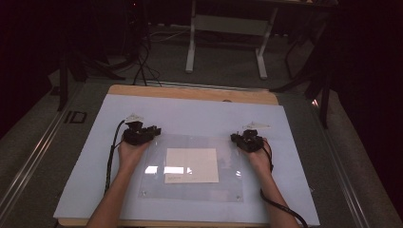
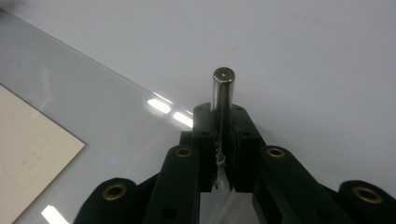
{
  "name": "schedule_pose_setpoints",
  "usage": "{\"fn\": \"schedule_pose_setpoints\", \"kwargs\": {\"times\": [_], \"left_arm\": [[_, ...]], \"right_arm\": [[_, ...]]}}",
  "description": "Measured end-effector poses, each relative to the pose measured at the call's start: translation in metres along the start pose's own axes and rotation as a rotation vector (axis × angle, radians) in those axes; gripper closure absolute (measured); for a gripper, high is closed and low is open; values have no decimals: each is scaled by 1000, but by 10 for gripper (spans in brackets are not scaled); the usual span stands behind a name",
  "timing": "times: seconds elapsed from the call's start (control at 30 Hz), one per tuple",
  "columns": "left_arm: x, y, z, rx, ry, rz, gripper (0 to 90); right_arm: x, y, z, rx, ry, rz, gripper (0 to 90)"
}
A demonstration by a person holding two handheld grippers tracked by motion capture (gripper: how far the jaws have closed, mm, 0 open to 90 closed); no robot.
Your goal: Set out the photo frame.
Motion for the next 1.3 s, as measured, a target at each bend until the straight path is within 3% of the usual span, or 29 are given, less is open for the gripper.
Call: {"fn": "schedule_pose_setpoints", "kwargs": {"times": [0.1,0.3,0.47,0.53,0.8,0.83,0.87,0.9,0.97,1.13,1.3], "left_arm": [[-2,-2,7,-35,30,-13,659],[-5,-4,16,-53,15,-90,639],[-1,-4,16,-64,-37,-129,782],[1,-5,16,-65,-38,-134,826],[2,-5,16,-66,-25,-129,834],[2,-4,16,-69,-23,-125,833],[2,-4,16,-69,-23,-125,833],[2,-4,16,-70,-23,-126,834],[2,-4,16,-73,-21,-120,834],[2,-4,16,-75,-23,-120,834],[2,-5,15,-80,-22,-122,815]], "right_arm": [[0,0,0,-6,-1,-4,829],[0,0,0,-14,0,-11,828],[0,1,0,-17,1,-13,828],[0,1,0,-18,0,-13,827],[0,0,0,-7,-4,-4,823],[1,-3,3,-40,-5,33,767],[1,-3,3,-40,-5,33,767],[0,-9,9,-87,-2,33,765],[-2,-14,16,-114,7,27,793],[-2,-20,23,-134,30,59,834],[-2,-20,22,-147,37,48,845]]}}
Point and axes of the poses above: each handheld gripper's, and its own axes: z roughly backward along the jaws, y roughly out of its underside, x roughly to its left, the point moved 10 cm from there along -z, roughly forward along the jaws, and after that the axes turned 12 degrees about z, right-handed, at the moved point
